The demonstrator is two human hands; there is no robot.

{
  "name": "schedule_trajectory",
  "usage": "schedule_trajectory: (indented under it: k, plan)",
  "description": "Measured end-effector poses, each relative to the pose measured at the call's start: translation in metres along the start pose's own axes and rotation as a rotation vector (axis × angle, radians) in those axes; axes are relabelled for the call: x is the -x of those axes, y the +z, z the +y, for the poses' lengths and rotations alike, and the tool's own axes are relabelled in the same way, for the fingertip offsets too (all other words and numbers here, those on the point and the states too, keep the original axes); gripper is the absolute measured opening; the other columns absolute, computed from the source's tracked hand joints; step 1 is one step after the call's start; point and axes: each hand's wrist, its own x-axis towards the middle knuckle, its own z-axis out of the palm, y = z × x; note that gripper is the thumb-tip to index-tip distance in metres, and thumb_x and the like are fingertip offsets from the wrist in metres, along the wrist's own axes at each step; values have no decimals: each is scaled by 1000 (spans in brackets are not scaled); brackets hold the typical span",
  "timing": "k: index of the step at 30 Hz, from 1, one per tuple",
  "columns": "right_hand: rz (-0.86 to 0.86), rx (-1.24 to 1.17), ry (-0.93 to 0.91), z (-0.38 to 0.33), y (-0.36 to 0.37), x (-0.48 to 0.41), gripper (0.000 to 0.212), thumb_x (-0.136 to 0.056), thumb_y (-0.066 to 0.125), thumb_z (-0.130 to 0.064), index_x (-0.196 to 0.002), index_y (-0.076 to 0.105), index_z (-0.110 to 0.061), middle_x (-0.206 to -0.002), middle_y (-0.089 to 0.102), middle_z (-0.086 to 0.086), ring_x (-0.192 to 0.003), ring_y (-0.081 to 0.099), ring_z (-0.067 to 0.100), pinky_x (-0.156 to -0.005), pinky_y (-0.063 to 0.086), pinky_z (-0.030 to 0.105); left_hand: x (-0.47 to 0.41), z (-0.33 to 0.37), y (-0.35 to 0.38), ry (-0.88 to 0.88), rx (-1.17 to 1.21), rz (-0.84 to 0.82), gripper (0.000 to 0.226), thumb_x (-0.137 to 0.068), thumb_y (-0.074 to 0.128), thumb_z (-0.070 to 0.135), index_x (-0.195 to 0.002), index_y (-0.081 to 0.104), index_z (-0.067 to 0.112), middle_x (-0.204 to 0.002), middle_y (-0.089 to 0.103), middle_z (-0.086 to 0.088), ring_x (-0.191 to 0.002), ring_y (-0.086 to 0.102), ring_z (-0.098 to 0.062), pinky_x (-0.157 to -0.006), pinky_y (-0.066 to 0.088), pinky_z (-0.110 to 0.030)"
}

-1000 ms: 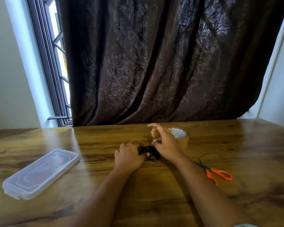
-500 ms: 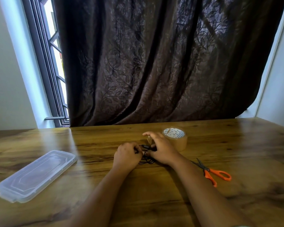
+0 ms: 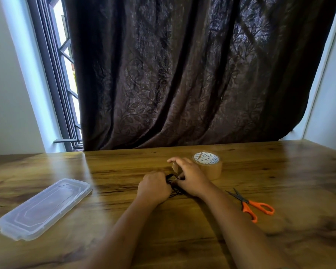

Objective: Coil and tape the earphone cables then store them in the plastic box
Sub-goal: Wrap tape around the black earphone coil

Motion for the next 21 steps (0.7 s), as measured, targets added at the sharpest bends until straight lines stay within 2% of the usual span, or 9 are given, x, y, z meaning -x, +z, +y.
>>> schedule_trajectory:
  k: [2, 3, 5, 7, 11, 14, 18, 21]
  plan:
    - [-3, -26, -2, 0, -1, 0, 65, -78, 73, -10, -129, 45, -38, -127, 44, -8, -110, 55, 17, -93, 50, 42, 0, 1, 1, 43, -69, -5, 34, -94, 45, 21, -127, 47, 12, -130, 49, -10, -121, 46, -27, -100, 42, -38]
    - [-5, -48, -5, -1, -2, 1, 66, -78, 74, -12, -130, 45, -38, -128, 44, -7, -112, 54, 17, -94, 50, 41, 1, 2, 2, 52, -44, 10, 33, -95, 43, 19, -127, 44, 13, -130, 49, -10, -121, 45, -26, -100, 41, -39]
    - [-8, -89, -15, -3, -2, 2, 67, -78, 74, -14, -132, 44, -36, -129, 44, -6, -114, 51, 16, -96, 49, 38, 1, 1, 3, 55, 122, 48, 23, -95, 40, 15, -118, 42, 18, -117, 57, -6, -105, 53, -20, -92, 46, -39]
    - [21, -129, -23, -5, -1, 1, 65, -78, 74, -15, -131, 44, -36, -124, 47, -6, -109, 54, 16, -92, 50, 36, 0, 0, 3, 57, 341, 69, 21, -95, 39, 11, -112, 44, 21, -105, 59, -2, -93, 57, -17, -85, 49, -39]
    - [79, -267, 4, -5, 0, -2, 63, -74, 75, -8, -125, 49, -36, -122, 48, -4, -90, 64, 19, -77, 56, 34, -2, -3, -2, 13, 742, 69, 19, -94, 42, 3, -99, 51, 19, -98, 59, -5, -83, 56, -13, -67, 47, -24]
    - [96, -301, 35, -2, -2, -1, 63, -76, 72, 1, -125, 49, -31, -124, 48, 0, -66, 59, 11, -56, 48, 17, -5, -6, -2, -41, 902, 43, 19, -94, 45, 2, -99, 53, 19, -102, 62, -11, -89, 61, -21, -78, 52, -36]
    - [157, -287, 60, -1, -6, -1, 62, -77, 72, 0, -127, 49, -29, -121, 48, -1, -63, 54, 5, -53, 44, 11, -7, -5, -6, -92, 1230, -33, 18, -95, 44, -2, -104, 50, 12, -94, 62, -12, -81, 61, -21, -76, 50, -34]
    - [147, -286, 51, -1, -4, -1, 62, -77, 72, 1, -125, 50, -31, -119, 48, -1, -63, 53, 3, -53, 44, 12, -6, -4, -9, -108, 1459, -117, 19, -96, 40, -4, -107, 48, 9, -87, 63, -14, -75, 63, -22, -74, 51, -37]
